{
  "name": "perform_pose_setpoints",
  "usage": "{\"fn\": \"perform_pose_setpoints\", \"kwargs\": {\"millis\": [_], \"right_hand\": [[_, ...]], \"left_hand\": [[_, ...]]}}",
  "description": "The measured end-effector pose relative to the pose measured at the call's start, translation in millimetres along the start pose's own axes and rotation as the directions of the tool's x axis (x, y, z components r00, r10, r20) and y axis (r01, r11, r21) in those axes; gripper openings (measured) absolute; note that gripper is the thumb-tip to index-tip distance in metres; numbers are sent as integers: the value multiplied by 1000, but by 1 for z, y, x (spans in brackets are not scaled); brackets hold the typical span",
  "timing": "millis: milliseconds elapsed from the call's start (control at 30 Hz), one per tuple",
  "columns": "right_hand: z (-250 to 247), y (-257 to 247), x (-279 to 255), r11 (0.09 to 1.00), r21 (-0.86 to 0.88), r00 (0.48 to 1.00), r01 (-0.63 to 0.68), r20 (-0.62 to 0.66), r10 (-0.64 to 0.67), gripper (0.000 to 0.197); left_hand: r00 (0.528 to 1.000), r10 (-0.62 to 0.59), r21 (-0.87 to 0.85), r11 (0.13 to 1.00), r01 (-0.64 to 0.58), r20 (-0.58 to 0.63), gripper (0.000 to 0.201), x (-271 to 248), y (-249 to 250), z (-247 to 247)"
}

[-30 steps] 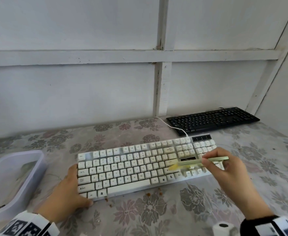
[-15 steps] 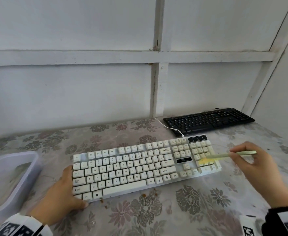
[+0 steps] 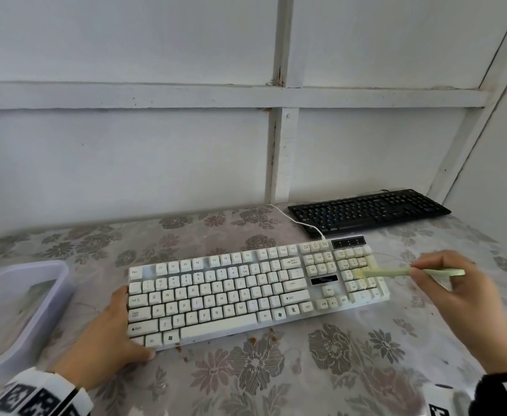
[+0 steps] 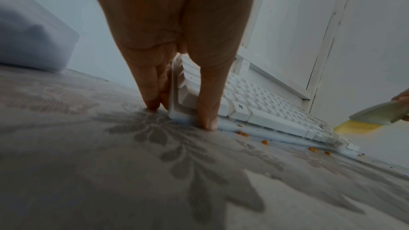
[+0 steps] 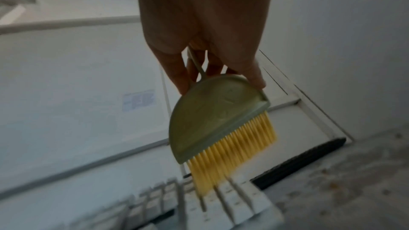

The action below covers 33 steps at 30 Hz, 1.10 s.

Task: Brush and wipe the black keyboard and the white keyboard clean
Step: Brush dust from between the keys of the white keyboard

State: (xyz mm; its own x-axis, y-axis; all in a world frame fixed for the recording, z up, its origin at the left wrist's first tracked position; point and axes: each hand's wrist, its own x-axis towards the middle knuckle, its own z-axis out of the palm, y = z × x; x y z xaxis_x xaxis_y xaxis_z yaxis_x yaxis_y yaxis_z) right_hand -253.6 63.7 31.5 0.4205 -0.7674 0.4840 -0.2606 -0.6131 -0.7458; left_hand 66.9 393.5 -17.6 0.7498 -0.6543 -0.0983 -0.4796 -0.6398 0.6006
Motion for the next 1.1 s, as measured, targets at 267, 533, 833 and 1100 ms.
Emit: {"fn": "perform_pose_setpoints", "kwargs": {"millis": [267, 533, 833, 1100], "right_hand": [[7, -25, -12, 979, -196, 991, -55, -129, 30, 25], [117, -148, -89, 949, 299, 945, 106, 268, -190, 14], [206, -178, -137, 952, 71, 931, 299, 197, -307, 12], [198, -165, -128, 930, -160, 940, 330, 147, -308, 26]], "left_hand": [[1000, -1, 43, 999, 1, 5, 105, -2, 5, -1], [999, 38, 9, 999, -38, 0, 105, -2, 0, -1], [992, 125, -71, 989, -126, -23, 102, -10, 11, -6], [996, 84, -65, 994, -85, -18, 101, 1, -8, 0]]}}
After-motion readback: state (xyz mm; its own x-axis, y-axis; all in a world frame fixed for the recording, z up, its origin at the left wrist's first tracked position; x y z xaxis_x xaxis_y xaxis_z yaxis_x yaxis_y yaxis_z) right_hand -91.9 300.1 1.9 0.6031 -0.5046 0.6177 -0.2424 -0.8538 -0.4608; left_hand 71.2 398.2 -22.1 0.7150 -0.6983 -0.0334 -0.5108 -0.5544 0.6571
